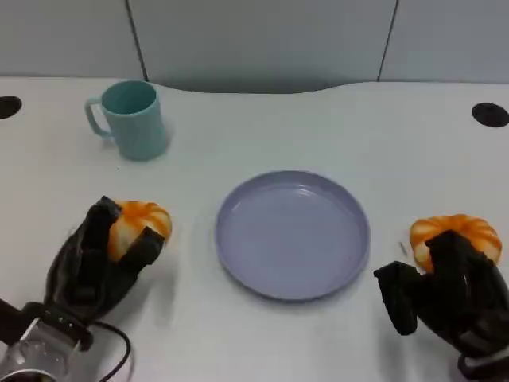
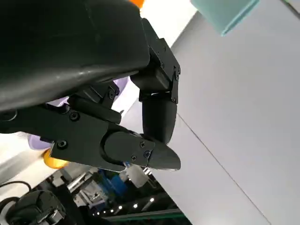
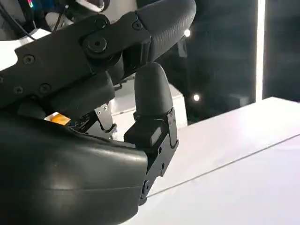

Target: Grasp the bread from the table and place it into the plate.

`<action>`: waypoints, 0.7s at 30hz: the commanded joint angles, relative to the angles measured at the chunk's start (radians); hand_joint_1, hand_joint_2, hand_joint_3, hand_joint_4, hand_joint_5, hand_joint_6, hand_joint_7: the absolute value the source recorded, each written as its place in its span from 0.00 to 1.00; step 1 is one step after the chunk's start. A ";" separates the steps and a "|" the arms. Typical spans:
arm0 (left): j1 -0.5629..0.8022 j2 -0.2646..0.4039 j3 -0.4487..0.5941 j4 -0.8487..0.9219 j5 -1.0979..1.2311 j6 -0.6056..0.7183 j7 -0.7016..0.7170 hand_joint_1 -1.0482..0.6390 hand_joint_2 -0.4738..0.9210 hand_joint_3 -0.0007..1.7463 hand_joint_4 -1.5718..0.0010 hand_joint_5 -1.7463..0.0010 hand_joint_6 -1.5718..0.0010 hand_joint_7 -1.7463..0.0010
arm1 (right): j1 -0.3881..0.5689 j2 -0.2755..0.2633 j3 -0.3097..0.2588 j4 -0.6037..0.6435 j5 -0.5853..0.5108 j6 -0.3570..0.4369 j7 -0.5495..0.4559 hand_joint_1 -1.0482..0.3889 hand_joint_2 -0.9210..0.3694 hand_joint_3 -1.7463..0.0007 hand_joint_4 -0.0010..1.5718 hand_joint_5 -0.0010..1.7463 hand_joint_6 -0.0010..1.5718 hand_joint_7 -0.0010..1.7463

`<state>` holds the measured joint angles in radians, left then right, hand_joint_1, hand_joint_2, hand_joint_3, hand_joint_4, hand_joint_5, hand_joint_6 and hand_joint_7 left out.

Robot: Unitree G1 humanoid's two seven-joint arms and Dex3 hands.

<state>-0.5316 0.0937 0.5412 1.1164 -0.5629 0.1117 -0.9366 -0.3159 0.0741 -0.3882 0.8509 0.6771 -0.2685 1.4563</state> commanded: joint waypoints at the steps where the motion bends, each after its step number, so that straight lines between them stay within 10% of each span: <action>1: 0.040 0.017 -0.123 -0.175 0.159 -0.521 -0.106 0.33 0.97 0.02 0.62 0.01 0.58 0.24 | -0.004 0.000 -0.015 -0.001 0.006 -0.025 -0.020 0.48 0.04 0.99 0.56 1.00 0.41 1.00; 3: 0.025 0.038 -0.156 -0.200 0.206 -0.730 -0.131 0.35 0.97 0.01 0.67 0.06 0.54 0.40 | -0.015 -0.002 -0.017 0.017 0.004 -0.034 -0.009 0.48 0.04 0.99 0.56 1.00 0.41 1.00; 9: -0.075 0.154 -0.231 -0.147 0.409 -1.029 0.064 0.29 0.99 0.00 0.59 0.71 0.47 0.95 | -0.026 0.005 -0.024 0.030 0.000 -0.073 -0.011 0.48 0.05 1.00 0.57 1.00 0.41 1.00; 21: -0.247 0.321 -0.549 0.038 0.988 -1.001 0.784 0.12 1.00 0.04 0.81 0.98 0.77 1.00 | -0.022 0.027 -0.032 0.035 0.005 -0.111 -0.019 0.48 0.05 0.99 0.56 1.00 0.41 1.00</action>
<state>-0.7400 0.3842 0.0594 1.1098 0.3469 -0.9348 -0.2554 -0.3379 0.1037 -0.4130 0.8861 0.6770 -0.3493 1.4283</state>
